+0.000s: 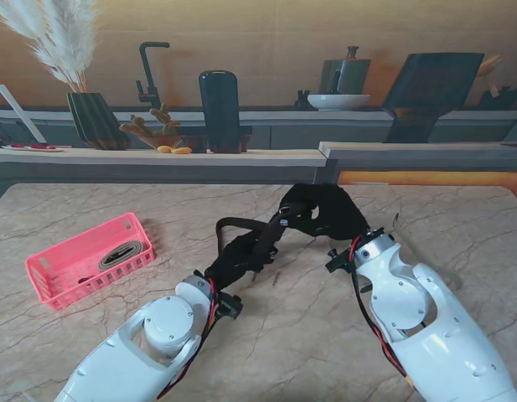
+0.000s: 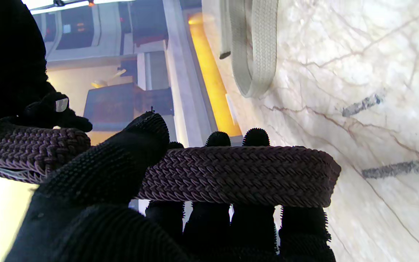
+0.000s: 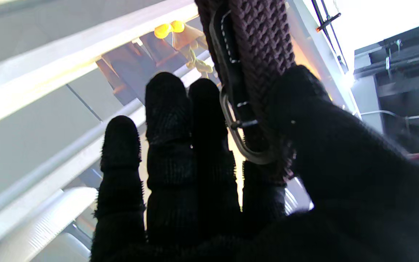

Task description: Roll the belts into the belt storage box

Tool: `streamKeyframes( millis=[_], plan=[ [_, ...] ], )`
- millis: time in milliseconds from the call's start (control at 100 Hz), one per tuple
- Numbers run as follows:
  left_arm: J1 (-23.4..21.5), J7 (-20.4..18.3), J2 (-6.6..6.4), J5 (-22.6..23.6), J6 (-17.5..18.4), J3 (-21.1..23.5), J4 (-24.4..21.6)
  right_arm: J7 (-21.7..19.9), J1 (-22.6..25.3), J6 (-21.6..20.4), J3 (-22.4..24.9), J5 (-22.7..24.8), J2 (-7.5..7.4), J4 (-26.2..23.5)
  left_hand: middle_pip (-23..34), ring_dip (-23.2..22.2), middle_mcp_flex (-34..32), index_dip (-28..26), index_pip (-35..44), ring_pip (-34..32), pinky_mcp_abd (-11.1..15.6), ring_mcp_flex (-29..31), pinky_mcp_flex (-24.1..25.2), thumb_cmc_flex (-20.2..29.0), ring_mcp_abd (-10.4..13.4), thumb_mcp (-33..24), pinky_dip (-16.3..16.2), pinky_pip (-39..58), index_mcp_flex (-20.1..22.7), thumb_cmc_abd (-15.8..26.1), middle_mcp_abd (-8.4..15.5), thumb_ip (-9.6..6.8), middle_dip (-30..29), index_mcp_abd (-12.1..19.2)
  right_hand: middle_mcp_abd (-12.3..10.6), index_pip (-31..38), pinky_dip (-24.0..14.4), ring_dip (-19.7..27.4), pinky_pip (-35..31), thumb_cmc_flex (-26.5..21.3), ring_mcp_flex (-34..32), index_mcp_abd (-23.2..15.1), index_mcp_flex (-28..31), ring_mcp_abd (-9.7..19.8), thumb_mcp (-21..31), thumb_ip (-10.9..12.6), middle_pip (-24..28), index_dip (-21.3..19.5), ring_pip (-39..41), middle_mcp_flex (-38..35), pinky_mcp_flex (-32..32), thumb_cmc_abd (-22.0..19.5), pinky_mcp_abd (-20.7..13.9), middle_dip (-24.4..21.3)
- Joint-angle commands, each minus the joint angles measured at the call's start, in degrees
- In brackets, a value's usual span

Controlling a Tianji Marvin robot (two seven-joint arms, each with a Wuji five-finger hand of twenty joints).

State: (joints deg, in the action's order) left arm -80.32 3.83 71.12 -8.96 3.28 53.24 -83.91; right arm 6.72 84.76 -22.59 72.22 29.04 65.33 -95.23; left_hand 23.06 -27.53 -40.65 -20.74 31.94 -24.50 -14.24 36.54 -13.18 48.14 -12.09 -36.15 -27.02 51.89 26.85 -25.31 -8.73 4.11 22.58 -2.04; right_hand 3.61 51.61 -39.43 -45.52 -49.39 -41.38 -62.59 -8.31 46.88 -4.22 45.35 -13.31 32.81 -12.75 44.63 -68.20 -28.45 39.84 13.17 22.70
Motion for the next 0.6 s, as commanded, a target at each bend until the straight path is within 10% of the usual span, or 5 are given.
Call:
streamKeyframes(
  millis=[0, 160, 240, 370, 590],
  plan=[
    [-0.71, -1.85, -0.37, -0.48, 0.56, 0.10, -0.59, 1.15, -0.36, -0.96, 0.47, 1.38, -0.27, -1.35, -0.95, 0.93, -1.69, -0.99, 1.04, -0.46, -1.56, 0.84, 0.57, -1.29, -0.02, 1.79, 0.25, 0.36, 1.90, 0.30, 0.42, -1.15, -0.50, 0.84, -3.23, 7.54, 0.77, 0.36, -1.77, -1.51, -0.37, -7.77, 3.72, 2.27, 4.88, 0.17, 1.27, -0.97, -0.70, -2.06, 0.34, -3.61, -1.52, 0.86],
    [-1.07, -4.03, -0.90, -1.93, 1.19, 0.39, -1.18, 4.28, -1.22, -2.14, 0.45, 6.40, -0.26, -0.95, -0.95, 0.94, -3.54, -2.03, 1.23, -0.83, -2.20, 2.35, 0.36, -1.13, -0.02, 2.03, 0.37, 0.38, 4.11, 1.45, 0.52, -1.19, -0.34, 0.95, -3.57, 7.71, 1.15, 0.38, -1.65, -1.46, -0.30, -8.09, 3.45, 2.55, 4.60, 0.18, 1.29, -1.07, -0.89, -1.99, 0.27, -3.86, -1.71, 0.90],
    [-1.19, -4.44, -0.93, -2.55, 0.78, 0.40, -1.43, 6.13, -1.81, -2.39, 0.13, 8.24, -0.13, -0.47, -0.47, 0.23, -6.06, -5.52, 1.93, -2.54, -2.22, 4.30, -0.37, 6.59, -0.52, 8.29, -0.09, 1.95, 5.68, 3.65, 0.35, 1.57, 0.39, 1.56, -3.73, 7.78, 1.30, 0.41, -1.64, -1.43, -0.27, -8.31, 3.33, 2.83, 4.40, 0.17, 1.29, -1.09, -0.97, -1.94, 0.17, -3.97, -1.82, 0.88],
    [-1.73, -5.31, -0.85, -5.45, -0.75, 0.75, -2.35, 7.52, -2.83, -3.06, -0.97, 10.12, -0.10, 0.91, 2.59, -2.41, -13.86, -5.67, 8.88, -10.82, -1.96, 9.96, -3.92, 17.88, -3.64, 18.37, -2.53, 8.05, 9.63, 10.40, -1.29, 0.54, 6.03, 0.42, -3.95, 7.94, 1.72, 0.45, -1.43, -1.43, -0.10, -8.60, 2.93, 2.99, 4.09, 0.21, 1.30, -1.07, -1.12, -1.70, 0.41, -4.35, -1.98, 0.84],
    [-3.74, -4.52, -0.12, -11.48, -2.28, 1.60, -4.70, 12.54, -5.26, -3.75, -5.04, 14.61, 0.13, 5.86, 4.94, -2.34, -16.78, -6.10, 11.74, -14.93, -2.64, 12.79, -6.15, 19.39, -4.91, 21.33, -4.20, 12.03, 10.55, 11.31, -2.47, 0.03, 2.82, -1.46, -4.52, 8.31, 2.26, 0.54, -1.48, -1.23, -0.11, -9.27, 2.13, 3.66, 3.35, 0.36, 1.49, -0.99, -1.27, -1.36, 0.31, -5.06, -2.32, 0.60]
  ],
)
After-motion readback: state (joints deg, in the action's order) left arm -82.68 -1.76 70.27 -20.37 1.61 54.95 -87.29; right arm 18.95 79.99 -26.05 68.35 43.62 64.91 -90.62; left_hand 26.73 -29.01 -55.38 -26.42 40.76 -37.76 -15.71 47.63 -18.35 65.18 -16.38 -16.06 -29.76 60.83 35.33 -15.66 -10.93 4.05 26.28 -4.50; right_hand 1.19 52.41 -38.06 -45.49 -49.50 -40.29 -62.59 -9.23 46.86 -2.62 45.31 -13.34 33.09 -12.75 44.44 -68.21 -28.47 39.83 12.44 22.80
